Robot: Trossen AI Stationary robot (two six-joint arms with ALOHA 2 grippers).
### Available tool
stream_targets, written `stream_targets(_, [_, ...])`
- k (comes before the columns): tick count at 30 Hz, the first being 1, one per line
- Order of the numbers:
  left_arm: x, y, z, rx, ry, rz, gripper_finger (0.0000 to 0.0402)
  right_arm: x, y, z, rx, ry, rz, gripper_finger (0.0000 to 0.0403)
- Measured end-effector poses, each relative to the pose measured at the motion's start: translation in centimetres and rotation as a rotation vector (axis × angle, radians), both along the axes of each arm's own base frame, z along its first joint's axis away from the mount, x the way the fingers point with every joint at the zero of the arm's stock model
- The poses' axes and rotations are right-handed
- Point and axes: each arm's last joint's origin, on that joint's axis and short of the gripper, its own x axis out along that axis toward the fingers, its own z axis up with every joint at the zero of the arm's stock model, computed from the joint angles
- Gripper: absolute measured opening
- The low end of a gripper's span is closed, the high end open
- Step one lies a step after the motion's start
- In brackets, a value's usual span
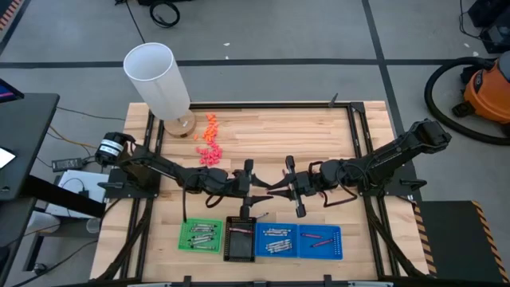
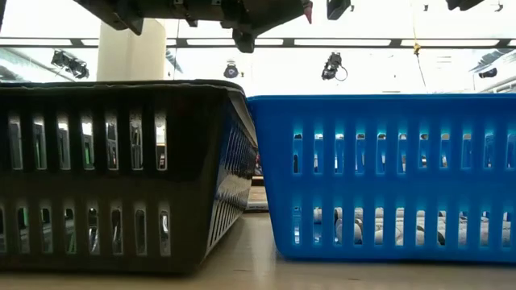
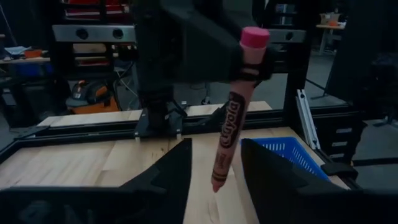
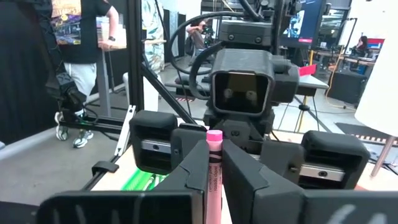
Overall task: Sort crayons
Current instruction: Put the pink crayon into the black bin
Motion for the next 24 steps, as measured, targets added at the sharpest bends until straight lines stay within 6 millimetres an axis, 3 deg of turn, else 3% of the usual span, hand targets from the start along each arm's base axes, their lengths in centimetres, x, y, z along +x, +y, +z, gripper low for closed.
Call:
stream_targets(11, [0.0,0.0,-0.3,0.004,0.03,-0.001,0.002,0.0,-0.2,-0.4,0.011,0.042,-0.073,0.0073])
stream_targets(17, [-0.3,-0.1,-1.4,-0.014,0.17,-0.063,0.0025,-0.2,0.2,-1.7,0.049,0.184,-0.05,0.0128])
stream_targets(24, [-1.5,-0.9,-2.8,-0.159,0.435,-0.351,0.0059,-1.2,1.2,-3.8,0.098,0.412,-0.04,0.015])
